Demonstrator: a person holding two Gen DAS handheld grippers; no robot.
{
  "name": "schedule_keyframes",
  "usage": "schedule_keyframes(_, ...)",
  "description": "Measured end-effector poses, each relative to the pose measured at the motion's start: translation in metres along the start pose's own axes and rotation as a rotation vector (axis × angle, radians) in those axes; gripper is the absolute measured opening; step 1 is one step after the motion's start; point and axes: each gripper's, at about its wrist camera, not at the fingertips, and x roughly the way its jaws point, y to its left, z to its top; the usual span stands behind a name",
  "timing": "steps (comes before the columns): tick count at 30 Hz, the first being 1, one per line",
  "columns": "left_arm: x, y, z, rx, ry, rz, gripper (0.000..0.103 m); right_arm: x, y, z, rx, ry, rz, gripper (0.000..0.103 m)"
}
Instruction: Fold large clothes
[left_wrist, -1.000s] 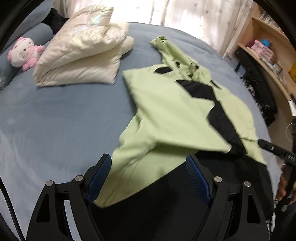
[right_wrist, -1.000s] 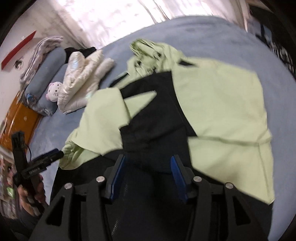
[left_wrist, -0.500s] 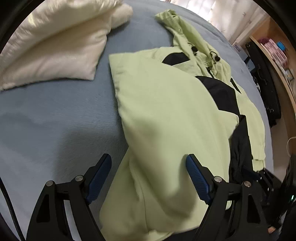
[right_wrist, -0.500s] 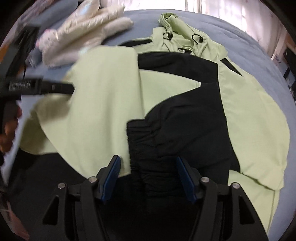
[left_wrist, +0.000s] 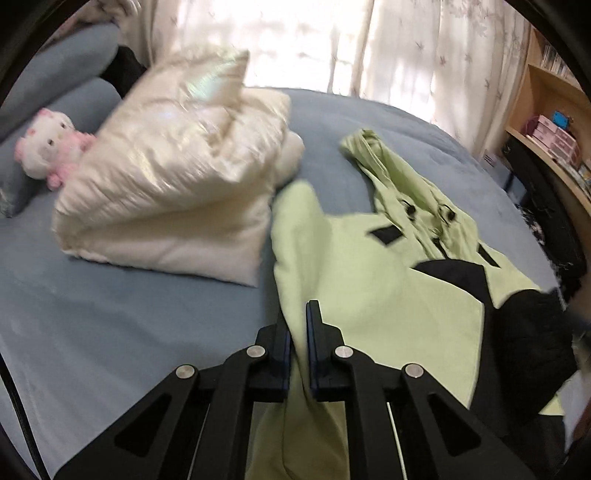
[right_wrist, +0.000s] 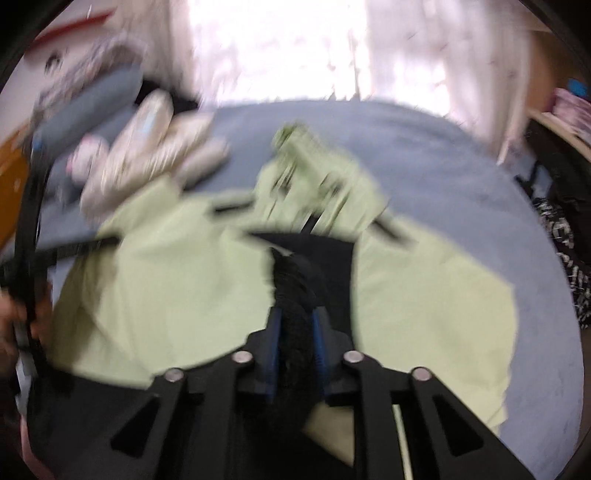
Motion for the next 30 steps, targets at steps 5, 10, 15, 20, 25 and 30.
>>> schedule_keyframes(5, 0.038, -0.004, -0.020, 0.065, 0.036, 0.131, 0.008, 0.028, -0.076, -0.008, 0.219, -0.003, -0.197, 0.015)
schedule_keyframes(10, 0.061, 0.007, -0.029, 0.037, 0.140, 0.085, 0.032, 0.076, -0.130, -0.044, 0.380, 0.262, -0.016, 0.047)
schedule_keyframes(15, 0.063, 0.011, -0.018, 0.047, 0.140, 0.077, 0.071, 0.081, -0.155, -0.052, 0.501, 0.246, 0.105, 0.081)
schedule_keyframes(20, 0.078, 0.010, -0.017, 0.070, 0.184, 0.082, 0.071, 0.081, -0.140, -0.055, 0.438, 0.261, 0.095, 0.080)
schedule_keyframes(25, 0.081, 0.011, -0.016, 0.046, 0.172, 0.054, 0.065, 0.074, -0.112, -0.059, 0.293, 0.308, 0.110, 0.063)
schedule_keyframes(30, 0.074, 0.008, -0.017, 0.032, 0.119, 0.066, 0.009, 0.064, -0.081, -0.051, 0.119, 0.302, 0.024, 0.025)
